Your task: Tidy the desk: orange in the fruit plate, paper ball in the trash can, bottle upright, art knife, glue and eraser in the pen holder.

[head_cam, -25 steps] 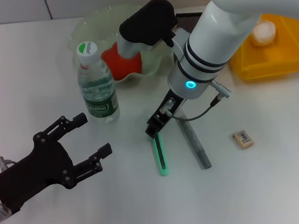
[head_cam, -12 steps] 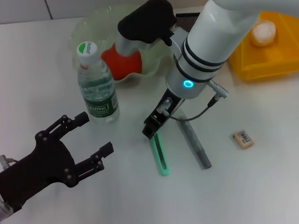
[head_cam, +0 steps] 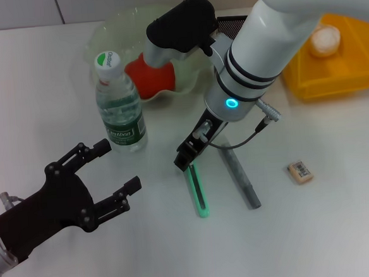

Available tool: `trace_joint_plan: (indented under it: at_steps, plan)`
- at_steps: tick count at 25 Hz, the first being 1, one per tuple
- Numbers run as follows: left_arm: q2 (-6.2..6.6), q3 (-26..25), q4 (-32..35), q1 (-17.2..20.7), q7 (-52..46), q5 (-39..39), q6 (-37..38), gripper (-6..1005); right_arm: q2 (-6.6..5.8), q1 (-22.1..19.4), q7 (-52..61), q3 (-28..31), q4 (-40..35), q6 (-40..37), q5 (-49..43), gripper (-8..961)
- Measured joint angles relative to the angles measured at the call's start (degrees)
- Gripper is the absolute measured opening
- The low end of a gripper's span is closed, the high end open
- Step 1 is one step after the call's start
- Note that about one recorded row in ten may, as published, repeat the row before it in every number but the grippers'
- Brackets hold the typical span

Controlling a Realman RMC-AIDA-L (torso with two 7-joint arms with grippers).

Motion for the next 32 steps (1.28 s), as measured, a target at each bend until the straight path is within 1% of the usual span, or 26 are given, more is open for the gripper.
trace_joint_plan:
  at_steps: [4, 9, 13, 25, 29, 32]
  plan:
    - [0.0, -0.07, -0.01, 0.01, 0.05, 0.0, 0.01, 827, 0.0, 0.19, 0.04, 0.0, 0.4, 0.03, 0.06, 478]
    - [-0.09, -0.05, -0.02, -0.07, 0.08, 0.0, -0.04, 827, 0.0, 0.64, 0.03, -1.1, 1.32, 0.95, 0.08, 400]
    - [-0.09, -0.01, -0.16, -0.22, 0.1, 0.0, -0.11, 827, 0.0, 0.42, 0.03, -1.34, 1.33, 1.34, 0.08, 317]
    - [-0.08, -0.27, -0.6, -0.74, 0.14, -0.08, -0.24, 827, 0.0, 0.11, -0.32, -1.57, 0.38, 0.98, 0.08, 277]
    - [-0.08, -0.29, -0.69, -1.15, 0.14, -0.1, -0.24, 827, 0.0, 0.1, -0.32, -2.41, -0.97, 0.56, 0.69, 201]
    - [-0.08, -0.33, -0.69, -1.19, 0.14, -0.1, -0.24, 827, -0.01, -0.46, -0.4, -2.24, -2.27, 0.31, 1.54, 173]
